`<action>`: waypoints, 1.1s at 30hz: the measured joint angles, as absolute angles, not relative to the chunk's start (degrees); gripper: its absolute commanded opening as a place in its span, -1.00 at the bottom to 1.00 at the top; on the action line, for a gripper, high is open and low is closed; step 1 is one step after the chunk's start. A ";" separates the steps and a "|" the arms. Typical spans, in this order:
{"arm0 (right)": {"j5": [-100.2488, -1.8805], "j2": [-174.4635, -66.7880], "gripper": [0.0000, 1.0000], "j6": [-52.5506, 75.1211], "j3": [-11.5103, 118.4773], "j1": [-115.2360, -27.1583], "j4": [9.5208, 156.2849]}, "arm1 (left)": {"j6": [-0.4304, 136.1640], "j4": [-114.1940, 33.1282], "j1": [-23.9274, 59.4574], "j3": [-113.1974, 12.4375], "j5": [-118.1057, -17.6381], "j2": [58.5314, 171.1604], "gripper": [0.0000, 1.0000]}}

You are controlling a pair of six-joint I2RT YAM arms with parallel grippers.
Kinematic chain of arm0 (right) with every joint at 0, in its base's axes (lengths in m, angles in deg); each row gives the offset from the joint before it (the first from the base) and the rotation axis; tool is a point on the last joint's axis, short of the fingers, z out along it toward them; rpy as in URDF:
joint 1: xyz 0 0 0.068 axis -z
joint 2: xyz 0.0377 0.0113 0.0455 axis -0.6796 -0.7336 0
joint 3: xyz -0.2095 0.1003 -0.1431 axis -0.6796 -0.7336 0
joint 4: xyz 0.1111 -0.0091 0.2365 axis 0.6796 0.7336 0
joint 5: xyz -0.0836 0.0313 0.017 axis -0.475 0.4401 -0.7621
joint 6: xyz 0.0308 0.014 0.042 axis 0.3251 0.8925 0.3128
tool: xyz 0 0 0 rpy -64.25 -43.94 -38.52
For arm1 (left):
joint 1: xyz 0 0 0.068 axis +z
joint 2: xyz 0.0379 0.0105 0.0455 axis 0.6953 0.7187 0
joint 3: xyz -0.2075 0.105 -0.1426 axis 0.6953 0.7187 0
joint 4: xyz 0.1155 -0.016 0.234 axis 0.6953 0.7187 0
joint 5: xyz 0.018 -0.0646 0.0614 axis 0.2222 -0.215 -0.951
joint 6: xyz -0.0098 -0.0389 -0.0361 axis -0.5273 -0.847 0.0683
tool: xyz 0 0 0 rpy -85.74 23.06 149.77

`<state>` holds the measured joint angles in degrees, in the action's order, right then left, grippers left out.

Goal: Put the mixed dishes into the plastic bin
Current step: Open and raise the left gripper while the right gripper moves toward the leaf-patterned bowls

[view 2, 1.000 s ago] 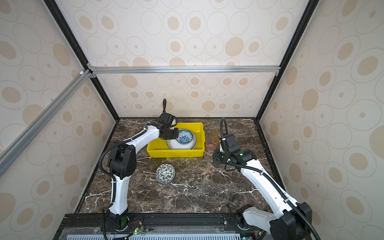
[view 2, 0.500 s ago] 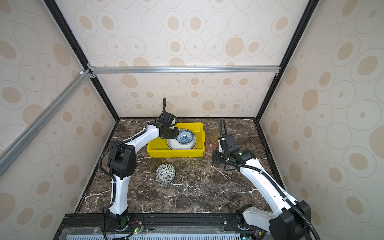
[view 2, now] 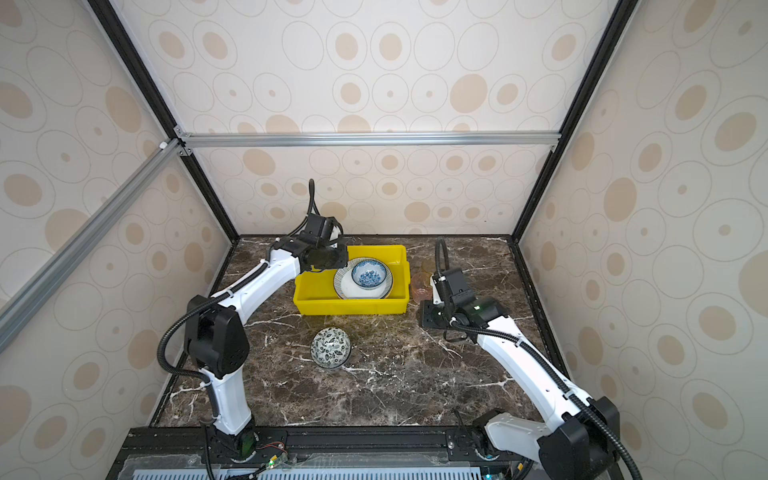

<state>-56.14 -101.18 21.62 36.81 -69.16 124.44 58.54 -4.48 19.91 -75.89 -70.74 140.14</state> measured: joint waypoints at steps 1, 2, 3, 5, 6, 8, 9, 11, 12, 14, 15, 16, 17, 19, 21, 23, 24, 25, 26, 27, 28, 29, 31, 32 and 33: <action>-56.17 -101.47 -0.03 21.75 36.81 -69.71 124.44 | 58.61 -4.54 19.91 -74.74 -70.98 138.81 -0.68; -56.19 -101.75 -0.03 21.86 36.85 -70.30 124.44 | 58.67 -4.59 19.91 -73.40 -71.18 137.41 -0.68; -56.19 -102.06 -0.03 22.05 36.98 -70.82 124.46 | 58.74 -4.68 19.91 -72.13 -71.42 136.21 -0.68; -56.23 -102.87 -0.03 22.34 37.64 -72.07 124.46 | 58.82 -4.76 19.91 -69.32 -71.92 133.65 -0.68; -56.39 -103.24 -0.03 22.51 37.99 -72.62 124.42 | 58.87 -4.83 19.91 -67.98 -72.29 132.51 -0.68; -56.63 -104.07 -0.03 22.80 38.80 -73.95 124.26 | 58.98 -5.20 19.94 -64.83 -72.69 129.89 -0.68; -56.78 -104.48 -0.03 22.93 39.12 -74.56 124.07 | 59.02 -5.37 19.96 -63.44 -72.75 128.69 -0.68; -57.00 -105.64 -0.04 23.15 40.00 -76.07 123.72 | 59.06 -5.79 19.96 -60.09 -72.75 125.76 -0.68; -57.04 -106.17 -0.04 23.19 40.30 -76.68 123.46 | 59.06 -6.01 19.96 -58.54 -72.75 124.34 -0.68; -57.28 -107.70 -0.04 23.45 41.24 -78.28 123.06 | 59.09 -6.21 19.98 -55.17 -72.93 121.04 -0.68; -57.30 -108.44 -0.04 23.58 41.64 -79.00 122.93 | 59.11 -6.21 19.98 -53.91 -73.12 119.62 -0.68; -57.37 -109.33 -0.04 23.76 42.12 -79.79 122.69 | 59.13 -6.21 20.00 -52.68 -73.45 118.09 -0.68; -57.48 -110.25 -0.05 23.89 42.64 -80.57 122.49 | 59.15 -6.25 20.02 -51.55 -73.78 116.64 -0.67; -57.54 -111.89 -0.05 24.20 43.52 -81.99 121.93 | 59.22 -6.23 20.20 -49.45 -74.33 113.80 -0.67; -57.70 -113.44 -0.05 24.28 44.46 -83.22 121.71 | 59.22 -6.25 20.48 -47.61 -74.92 111.09 -0.67; -57.94 -114.93 -0.05 24.39 45.42 -84.29 121.45 | 59.20 -6.25 20.88 -45.80 -75.35 108.56 -0.66; -58.07 -115.61 -0.05 24.41 45.92 -84.81 121.40 | 59.20 -6.25 21.05 -44.90 -75.51 107.38 -0.66; -58.18 -116.24 -0.05 24.44 46.47 -85.36 121.45 | 59.20 -6.27 21.27 -44.00 -75.51 106.26 -0.65; -58.13 -116.79 -0.05 24.44 46.95 -85.84 121.45 | 59.17 -6.38 21.44 -43.13 -75.48 105.32 -0.65; -58.18 -117.36 -0.05 24.44 47.52 -86.36 121.45 | 59.17 -6.51 21.64 -42.13 -75.44 104.38 -0.65; -58.22 -117.95 -0.05 24.44 48.20 -86.87 121.47 | 59.17 -6.53 21.84 -41.10 -75.35 103.49 -0.65; -58.26 -118.41 -0.05 24.44 48.65 -87.24 121.38 | 59.15 -6.51 21.97 -40.40 -75.29 102.87 -0.64; -58.35 -119.17 -0.05 24.46 49.48 -87.89 121.36 | 59.15 -6.55 22.23 -39.09 -75.18 101.72 -0.64; -58.42 -119.43 -0.05 24.48 49.73 -88.18 121.42 | 59.13 -6.55 22.32 -38.56 -75.16 101.26 -0.64; -58.44 -119.67 -0.05 24.55 49.97 -88.46 121.47 | 59.13 -6.58 22.38 -38.04 -75.13 100.71 -0.64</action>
<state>-58.44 -119.67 24.55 49.97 -88.46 121.47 59.13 -6.58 22.38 -38.04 -75.13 100.71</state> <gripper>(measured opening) 0.473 0.179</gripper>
